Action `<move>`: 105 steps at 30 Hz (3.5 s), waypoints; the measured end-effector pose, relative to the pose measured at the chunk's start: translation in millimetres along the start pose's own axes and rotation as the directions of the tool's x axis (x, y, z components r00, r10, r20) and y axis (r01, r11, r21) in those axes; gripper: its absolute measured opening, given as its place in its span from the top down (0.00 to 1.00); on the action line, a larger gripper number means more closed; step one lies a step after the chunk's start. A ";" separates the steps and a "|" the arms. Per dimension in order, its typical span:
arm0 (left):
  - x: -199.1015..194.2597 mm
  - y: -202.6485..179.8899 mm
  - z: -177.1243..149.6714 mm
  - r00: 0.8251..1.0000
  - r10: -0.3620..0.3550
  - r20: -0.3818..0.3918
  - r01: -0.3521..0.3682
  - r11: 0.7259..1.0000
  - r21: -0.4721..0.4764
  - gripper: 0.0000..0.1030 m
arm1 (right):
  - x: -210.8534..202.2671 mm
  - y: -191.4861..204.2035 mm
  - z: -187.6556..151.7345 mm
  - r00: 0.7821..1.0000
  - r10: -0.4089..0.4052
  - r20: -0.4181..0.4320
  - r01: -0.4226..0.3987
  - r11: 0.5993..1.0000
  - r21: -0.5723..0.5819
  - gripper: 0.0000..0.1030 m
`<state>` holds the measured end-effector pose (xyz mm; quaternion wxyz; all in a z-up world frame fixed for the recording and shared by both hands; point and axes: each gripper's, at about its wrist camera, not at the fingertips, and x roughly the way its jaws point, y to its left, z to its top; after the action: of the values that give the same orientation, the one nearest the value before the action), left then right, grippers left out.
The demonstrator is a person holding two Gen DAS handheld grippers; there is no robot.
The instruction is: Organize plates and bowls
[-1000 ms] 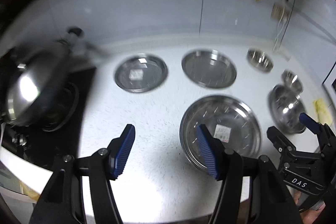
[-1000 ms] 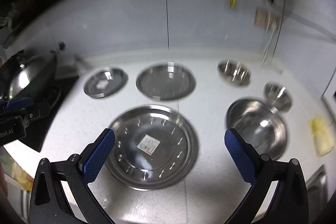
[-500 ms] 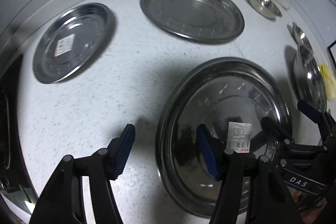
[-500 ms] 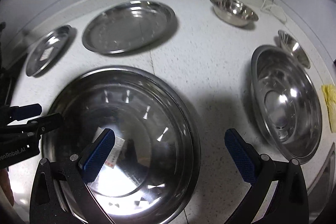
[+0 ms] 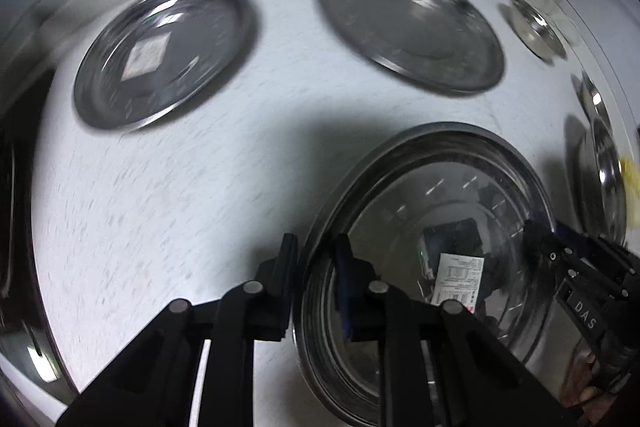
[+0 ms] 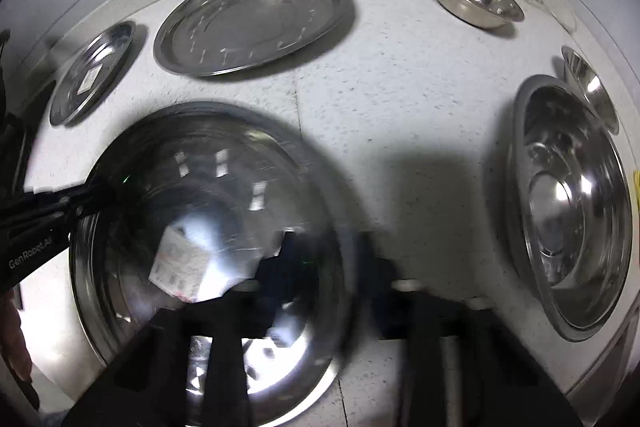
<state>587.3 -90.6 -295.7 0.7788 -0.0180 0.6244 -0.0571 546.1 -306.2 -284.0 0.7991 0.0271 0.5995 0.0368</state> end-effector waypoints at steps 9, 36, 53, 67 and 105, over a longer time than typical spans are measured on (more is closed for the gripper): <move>-50.9 86.8 -38.5 0.990 0.140 0.021 -0.135 0.977 -0.167 0.85 | -9.1 94.1 18.8 0.992 0.122 -0.036 -0.127 0.956 -0.263 0.82; -102.9 157.6 45.1 0.987 0.030 0.159 0.020 0.953 -0.303 0.75 | -44.4 93.2 142.0 0.986 0.078 0.146 -0.049 0.979 -0.198 0.17; 34.5 9.4 243.4 0.990 -0.144 -0.012 0.142 0.986 -0.083 0.72 | 34.0 -39.5 206.3 0.993 -0.099 0.067 0.090 0.988 0.124 0.13; 91.1 -9.0 251.8 0.997 -0.044 -0.059 0.039 0.996 -0.080 0.73 | 77.8 -54.6 210.3 0.999 0.033 -0.003 -0.032 0.983 0.180 0.12; -9.4 131.2 -19.8 0.986 0.165 -0.003 -0.158 0.935 -0.317 0.86 | 49.7 196.7 37.8 0.983 0.159 -0.087 -0.179 0.922 -0.344 0.85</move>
<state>574.8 41.5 -304.0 0.7752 -0.0919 0.6156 0.1079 591.1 -105.7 -303.7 0.7674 -0.0652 0.6014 0.2126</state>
